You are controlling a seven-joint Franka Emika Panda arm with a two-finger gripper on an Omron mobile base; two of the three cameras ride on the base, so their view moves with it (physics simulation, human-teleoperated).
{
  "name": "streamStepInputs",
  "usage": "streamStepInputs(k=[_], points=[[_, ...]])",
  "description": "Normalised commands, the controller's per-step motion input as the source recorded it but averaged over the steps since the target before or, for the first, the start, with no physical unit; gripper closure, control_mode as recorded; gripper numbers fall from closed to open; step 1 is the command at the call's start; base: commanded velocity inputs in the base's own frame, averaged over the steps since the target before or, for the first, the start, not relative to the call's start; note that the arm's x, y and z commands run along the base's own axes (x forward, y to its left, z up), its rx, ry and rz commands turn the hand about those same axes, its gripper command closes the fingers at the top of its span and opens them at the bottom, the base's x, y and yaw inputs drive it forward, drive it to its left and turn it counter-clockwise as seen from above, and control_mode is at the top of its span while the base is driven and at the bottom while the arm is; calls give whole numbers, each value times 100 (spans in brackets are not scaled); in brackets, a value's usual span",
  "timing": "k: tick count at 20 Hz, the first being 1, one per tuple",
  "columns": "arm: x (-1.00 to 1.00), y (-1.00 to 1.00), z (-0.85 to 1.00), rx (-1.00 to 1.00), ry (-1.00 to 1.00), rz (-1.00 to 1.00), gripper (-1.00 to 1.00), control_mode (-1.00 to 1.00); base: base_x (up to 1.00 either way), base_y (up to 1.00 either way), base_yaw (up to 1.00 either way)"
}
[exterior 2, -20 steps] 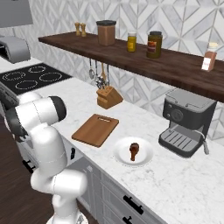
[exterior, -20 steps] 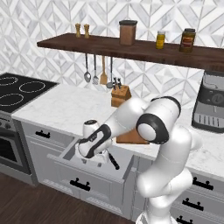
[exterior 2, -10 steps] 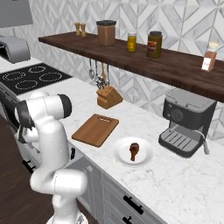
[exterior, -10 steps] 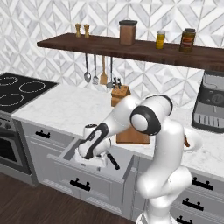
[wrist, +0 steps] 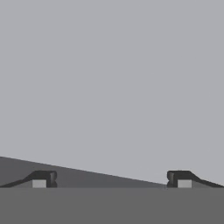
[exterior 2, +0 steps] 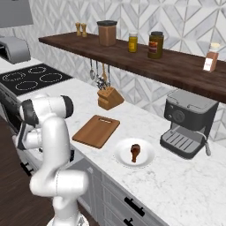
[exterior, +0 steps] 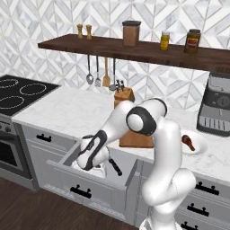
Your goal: Pick up the knife from the drawer and place it on the cutting board. Then place the meat from the plate to the cutting board.
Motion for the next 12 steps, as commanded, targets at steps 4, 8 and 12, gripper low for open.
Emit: streamStepInputs(k=[4,8,12], points=[[-72,89,0,1,-17,-5,-100,-100,0,0,0],[-61,41,0,8,-11,-4,-100,-100,0,0,0],[-9,-28,24,8,-2,1,-100,-100,0,0,0]])
